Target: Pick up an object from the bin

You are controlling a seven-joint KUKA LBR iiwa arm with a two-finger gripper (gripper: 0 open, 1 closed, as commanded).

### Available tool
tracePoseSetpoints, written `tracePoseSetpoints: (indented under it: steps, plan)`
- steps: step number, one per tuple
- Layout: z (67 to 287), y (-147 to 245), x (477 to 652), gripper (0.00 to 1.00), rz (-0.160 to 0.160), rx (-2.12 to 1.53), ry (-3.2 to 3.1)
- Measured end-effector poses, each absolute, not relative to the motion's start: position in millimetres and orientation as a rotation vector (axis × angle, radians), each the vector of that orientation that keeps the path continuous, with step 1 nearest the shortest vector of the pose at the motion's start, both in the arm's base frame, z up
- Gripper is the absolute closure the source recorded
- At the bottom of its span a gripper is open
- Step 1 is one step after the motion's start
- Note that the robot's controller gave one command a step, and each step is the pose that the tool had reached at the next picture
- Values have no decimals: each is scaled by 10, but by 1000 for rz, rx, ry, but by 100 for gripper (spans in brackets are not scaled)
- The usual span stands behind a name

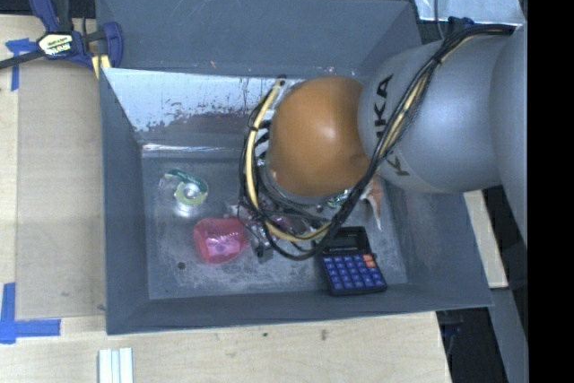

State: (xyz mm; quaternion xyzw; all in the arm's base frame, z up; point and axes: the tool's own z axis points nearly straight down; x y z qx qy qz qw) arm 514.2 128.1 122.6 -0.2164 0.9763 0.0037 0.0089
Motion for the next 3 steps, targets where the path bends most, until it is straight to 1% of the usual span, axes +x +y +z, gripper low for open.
tracePoseSetpoints:
  steps: [1,3]
  plan:
    - [1376,1280,5142,100,11,-675,3049]
    - [1550,1282,5156,100,11,-673,3044]
